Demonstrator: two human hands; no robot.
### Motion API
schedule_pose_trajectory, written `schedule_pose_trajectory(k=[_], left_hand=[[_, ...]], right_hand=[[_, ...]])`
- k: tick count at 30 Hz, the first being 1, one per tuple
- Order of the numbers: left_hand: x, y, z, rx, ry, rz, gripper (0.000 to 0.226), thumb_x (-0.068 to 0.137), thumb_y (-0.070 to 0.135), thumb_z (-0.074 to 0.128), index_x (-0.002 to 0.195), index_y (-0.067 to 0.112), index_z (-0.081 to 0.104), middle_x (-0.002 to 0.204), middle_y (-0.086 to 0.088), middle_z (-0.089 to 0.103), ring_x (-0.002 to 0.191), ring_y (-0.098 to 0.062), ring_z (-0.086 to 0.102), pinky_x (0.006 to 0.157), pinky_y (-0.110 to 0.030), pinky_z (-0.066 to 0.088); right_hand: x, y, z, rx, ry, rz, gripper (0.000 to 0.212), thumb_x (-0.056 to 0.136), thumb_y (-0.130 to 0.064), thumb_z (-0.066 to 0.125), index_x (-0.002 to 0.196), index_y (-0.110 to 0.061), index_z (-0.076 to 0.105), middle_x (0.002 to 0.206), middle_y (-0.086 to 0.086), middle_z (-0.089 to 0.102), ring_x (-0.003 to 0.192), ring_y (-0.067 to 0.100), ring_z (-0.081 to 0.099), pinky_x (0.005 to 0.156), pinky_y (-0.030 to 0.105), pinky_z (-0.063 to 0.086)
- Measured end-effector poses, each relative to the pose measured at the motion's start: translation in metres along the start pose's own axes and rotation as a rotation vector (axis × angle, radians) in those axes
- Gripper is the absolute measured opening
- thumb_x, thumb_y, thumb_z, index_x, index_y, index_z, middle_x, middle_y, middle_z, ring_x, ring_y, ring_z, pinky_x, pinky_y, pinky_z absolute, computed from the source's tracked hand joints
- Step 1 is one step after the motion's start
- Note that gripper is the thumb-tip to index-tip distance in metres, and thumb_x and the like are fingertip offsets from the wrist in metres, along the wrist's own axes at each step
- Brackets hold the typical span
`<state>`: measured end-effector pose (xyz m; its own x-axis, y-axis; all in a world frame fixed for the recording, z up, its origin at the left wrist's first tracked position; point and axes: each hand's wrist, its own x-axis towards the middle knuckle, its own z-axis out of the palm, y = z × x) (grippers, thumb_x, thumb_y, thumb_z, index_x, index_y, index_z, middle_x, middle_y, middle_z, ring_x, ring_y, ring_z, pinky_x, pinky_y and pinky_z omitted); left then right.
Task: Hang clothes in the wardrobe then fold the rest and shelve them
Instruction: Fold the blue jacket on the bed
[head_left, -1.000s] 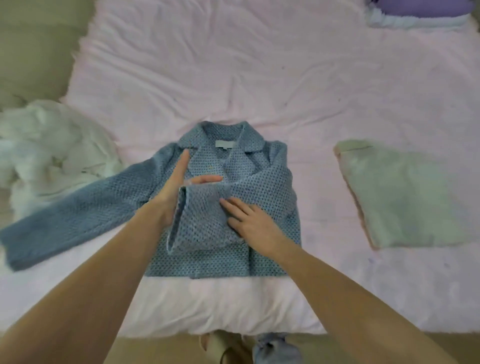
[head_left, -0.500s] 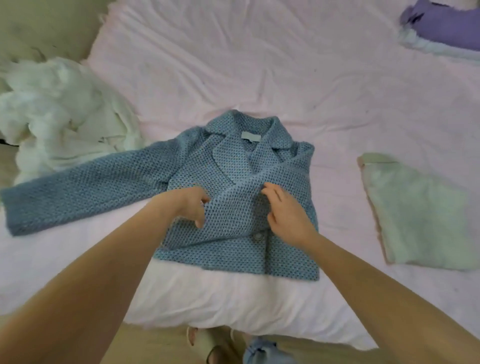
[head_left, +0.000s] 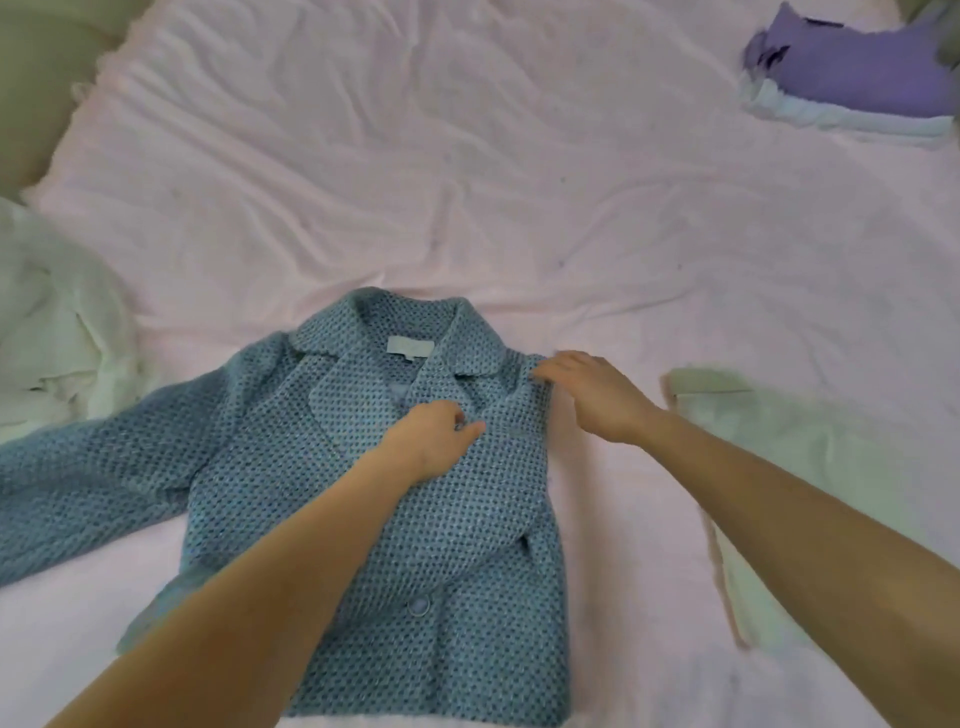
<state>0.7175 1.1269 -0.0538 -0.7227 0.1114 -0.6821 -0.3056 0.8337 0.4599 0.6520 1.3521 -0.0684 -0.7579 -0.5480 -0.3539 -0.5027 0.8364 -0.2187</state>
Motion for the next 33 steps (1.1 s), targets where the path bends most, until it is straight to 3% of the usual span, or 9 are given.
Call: schedule_pose_trajectory(k=[2, 6, 9, 12, 19, 23, 26, 30, 33], left_hand=[[0.021, 0.017, 0.008, -0.037, -0.020, -0.069, 0.047, 0.098, 0.053, 0.040, 0.069, 0.016, 0.042, 0.066, -0.005, 0.045, 0.059, -0.021, 0.043, 0.060, -0.033, 0.038], [0.040, 0.040, 0.017, -0.214, -0.108, -0.156, 0.054, 0.095, 0.045, 0.054, 0.056, 0.016, 0.030, 0.051, 0.000, 0.029, 0.046, -0.015, 0.030, 0.049, -0.028, 0.023], [0.053, 0.051, 0.020, -0.128, -0.216, -0.160, 0.042, 0.088, 0.032, 0.069, 0.062, 0.014, 0.041, 0.061, -0.001, 0.041, 0.055, -0.013, 0.040, 0.051, -0.026, 0.028], [0.063, 0.058, 0.016, -0.103, -0.301, -0.120, 0.036, 0.080, 0.025, 0.078, 0.106, 0.007, 0.060, 0.106, -0.007, 0.063, 0.093, -0.022, 0.058, 0.077, -0.032, 0.047], [0.073, 0.047, 0.023, -0.013, -0.204, -0.109, 0.070, 0.065, 0.035, 0.088, 0.121, 0.010, 0.055, 0.119, -0.006, 0.061, 0.112, -0.026, 0.058, 0.096, -0.036, 0.048], [0.072, 0.049, 0.032, -0.192, -0.243, -0.088, 0.046, 0.069, 0.046, 0.083, 0.092, 0.012, 0.062, 0.078, 0.004, 0.060, 0.077, -0.017, 0.060, 0.064, -0.028, 0.045], [0.075, 0.064, 0.034, -0.261, -0.274, -0.095, 0.046, 0.081, 0.051, 0.070, 0.065, 0.017, 0.043, 0.058, 0.005, 0.035, 0.054, -0.012, 0.036, 0.053, -0.025, 0.024], [0.079, 0.071, 0.033, -0.146, -0.317, 0.015, 0.032, 0.083, 0.042, 0.072, 0.085, 0.017, 0.050, 0.079, 0.004, 0.044, 0.070, -0.012, 0.044, 0.062, -0.026, 0.035], [0.077, 0.068, 0.037, -0.122, -0.236, 0.078, 0.027, 0.083, 0.024, 0.072, 0.099, 0.007, 0.058, 0.087, -0.002, 0.056, 0.083, -0.020, 0.054, 0.068, -0.027, 0.041]], right_hand=[[0.021, 0.014, 0.002, -0.083, -0.082, -0.176, 0.072, 0.079, 0.014, 0.047, 0.144, -0.016, 0.040, 0.153, 0.001, 0.035, 0.143, 0.021, 0.025, 0.113, 0.030, 0.018], [0.051, 0.024, 0.012, -0.097, -0.152, -0.432, 0.039, 0.078, 0.000, 0.058, 0.114, -0.010, 0.066, 0.129, 0.006, 0.058, 0.123, 0.027, 0.047, 0.103, 0.039, 0.037], [0.056, 0.036, 0.013, 0.045, -0.210, -0.451, 0.023, 0.081, -0.004, 0.059, 0.102, -0.007, 0.069, 0.118, 0.004, 0.062, 0.114, 0.021, 0.050, 0.091, 0.037, 0.043], [0.056, 0.047, 0.007, 0.200, -0.299, -0.373, 0.003, 0.088, -0.009, 0.056, 0.087, -0.012, 0.056, 0.086, -0.002, 0.058, 0.085, 0.019, 0.051, 0.069, 0.029, 0.038], [0.073, 0.049, 0.005, 0.025, -0.224, -0.493, 0.015, 0.083, -0.028, 0.066, 0.083, -0.020, 0.053, 0.071, -0.005, 0.057, 0.069, 0.016, 0.052, 0.071, 0.028, 0.034], [0.072, 0.056, 0.011, -0.307, -0.184, -0.791, 0.028, 0.083, -0.008, 0.059, 0.110, -0.014, 0.065, 0.106, 0.005, 0.059, 0.102, 0.024, 0.052, 0.093, 0.037, 0.040], [0.073, 0.066, 0.011, -0.384, -0.074, -1.008, 0.016, 0.081, -0.002, 0.064, 0.096, -0.005, 0.070, 0.098, 0.010, 0.065, 0.099, 0.031, 0.059, 0.089, 0.041, 0.048], [0.075, 0.065, 0.012, -0.389, -0.058, -1.043, 0.014, 0.073, -0.002, 0.076, 0.082, -0.011, 0.069, 0.071, 0.002, 0.063, 0.068, 0.023, 0.060, 0.076, 0.034, 0.052], [0.078, 0.063, 0.010, -0.342, -0.078, -0.927, 0.014, 0.079, -0.004, 0.068, 0.087, -0.015, 0.064, 0.070, -0.001, 0.064, 0.067, 0.021, 0.060, 0.078, 0.032, 0.048]])
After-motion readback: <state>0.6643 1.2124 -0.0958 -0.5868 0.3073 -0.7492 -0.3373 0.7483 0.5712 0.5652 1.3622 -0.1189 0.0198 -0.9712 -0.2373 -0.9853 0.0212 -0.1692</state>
